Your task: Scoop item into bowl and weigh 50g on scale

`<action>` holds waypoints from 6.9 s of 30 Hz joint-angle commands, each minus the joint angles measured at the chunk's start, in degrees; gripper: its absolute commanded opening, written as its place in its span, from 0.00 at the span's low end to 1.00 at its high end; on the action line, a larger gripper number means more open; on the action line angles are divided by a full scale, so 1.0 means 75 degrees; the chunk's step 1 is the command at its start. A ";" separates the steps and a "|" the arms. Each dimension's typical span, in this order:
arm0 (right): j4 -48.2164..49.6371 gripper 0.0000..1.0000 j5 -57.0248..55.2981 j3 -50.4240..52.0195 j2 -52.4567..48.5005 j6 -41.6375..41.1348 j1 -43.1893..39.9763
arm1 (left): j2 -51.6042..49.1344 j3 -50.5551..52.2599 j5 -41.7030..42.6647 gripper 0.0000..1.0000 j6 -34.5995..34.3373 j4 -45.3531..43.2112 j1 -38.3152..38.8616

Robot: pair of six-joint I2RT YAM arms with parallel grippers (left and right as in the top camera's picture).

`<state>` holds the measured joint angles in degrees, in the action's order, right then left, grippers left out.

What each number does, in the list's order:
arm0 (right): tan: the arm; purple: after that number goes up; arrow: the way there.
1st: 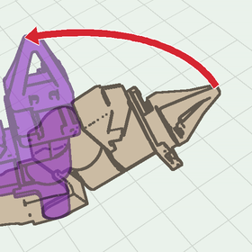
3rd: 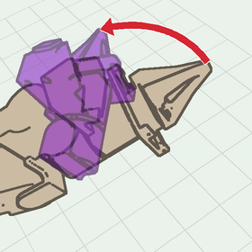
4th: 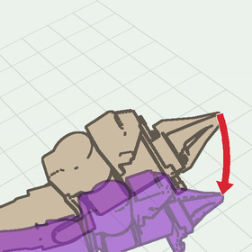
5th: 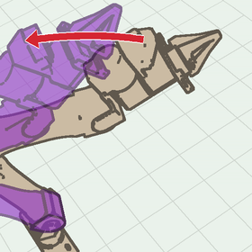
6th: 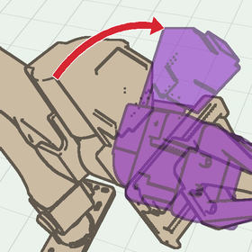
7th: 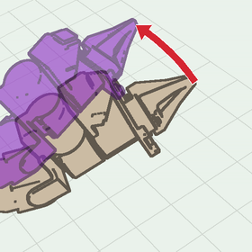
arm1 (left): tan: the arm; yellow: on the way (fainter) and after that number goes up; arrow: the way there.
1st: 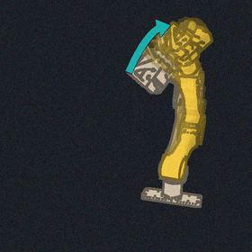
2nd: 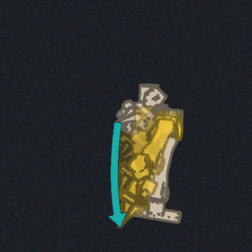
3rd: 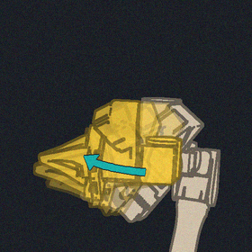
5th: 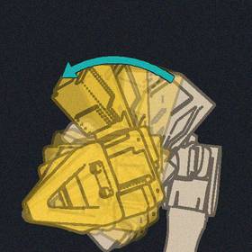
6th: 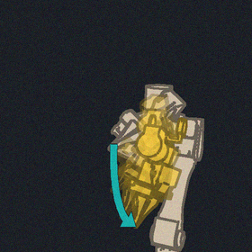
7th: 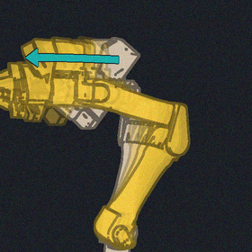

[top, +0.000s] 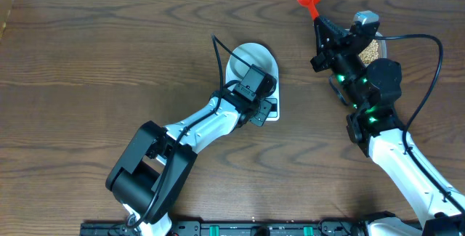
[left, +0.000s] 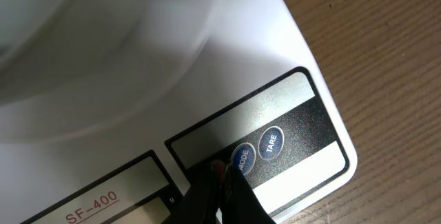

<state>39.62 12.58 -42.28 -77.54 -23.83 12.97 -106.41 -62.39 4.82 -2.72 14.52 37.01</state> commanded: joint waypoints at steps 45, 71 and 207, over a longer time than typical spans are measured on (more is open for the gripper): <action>-0.0498 0.01 -0.2148 -0.0787 -0.0178 0.0041 -0.0085 | 0.1326 -0.0227 0.0096 0.07 0.0154 0.1067 -0.0009; -0.3818 0.01 0.1049 -0.1378 -0.0921 -0.0758 -0.0090 | 0.2331 -0.0230 -0.1192 0.08 -0.0050 0.1116 -0.0933; -0.4820 0.01 0.3975 -0.1378 -0.0935 0.0446 -0.1454 | 0.4103 -0.1894 0.3707 0.98 0.5563 0.4727 -0.3864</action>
<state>3.22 41.60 -51.42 -84.60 -21.63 2.44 -76.05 -75.00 31.64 35.20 48.31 8.25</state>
